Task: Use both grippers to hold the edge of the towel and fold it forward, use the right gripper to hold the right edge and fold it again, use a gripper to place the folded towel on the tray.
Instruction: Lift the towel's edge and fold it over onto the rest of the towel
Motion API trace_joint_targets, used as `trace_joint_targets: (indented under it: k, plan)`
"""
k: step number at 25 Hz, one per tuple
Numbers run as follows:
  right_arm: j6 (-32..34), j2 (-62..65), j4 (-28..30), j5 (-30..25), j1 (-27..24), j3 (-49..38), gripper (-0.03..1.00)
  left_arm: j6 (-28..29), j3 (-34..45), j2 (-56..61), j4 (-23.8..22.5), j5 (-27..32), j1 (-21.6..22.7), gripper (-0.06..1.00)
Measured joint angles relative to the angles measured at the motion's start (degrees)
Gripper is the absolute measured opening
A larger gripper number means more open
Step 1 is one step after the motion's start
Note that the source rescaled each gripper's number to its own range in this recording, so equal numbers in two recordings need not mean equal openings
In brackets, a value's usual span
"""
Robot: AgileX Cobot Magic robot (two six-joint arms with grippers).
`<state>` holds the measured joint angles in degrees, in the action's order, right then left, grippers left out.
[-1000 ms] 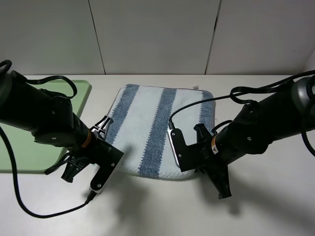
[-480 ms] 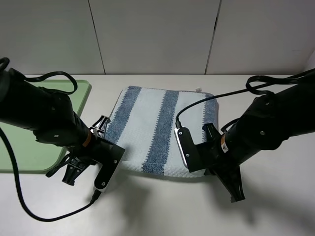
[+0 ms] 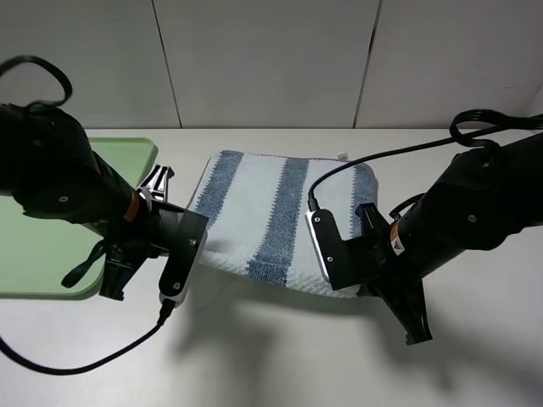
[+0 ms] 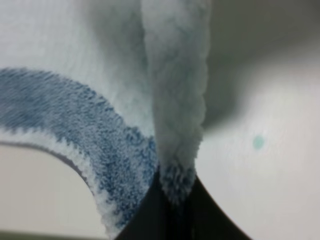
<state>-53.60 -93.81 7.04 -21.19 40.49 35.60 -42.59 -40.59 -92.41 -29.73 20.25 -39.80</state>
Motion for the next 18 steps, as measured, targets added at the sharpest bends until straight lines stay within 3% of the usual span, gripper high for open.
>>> trace_joint_targets:
  k: [6,18]
  plan:
    - [0.00,0.19,-3.56,-2.12,0.50,0.85,0.00,-0.05,-0.07,4.44,3.15,4.57,-0.24,0.00]
    - [0.00,8.83,-9.85,-13.24,0.50,3.66,0.00,-2.78,-0.19,9.11,10.62,10.60,-0.24,0.00]
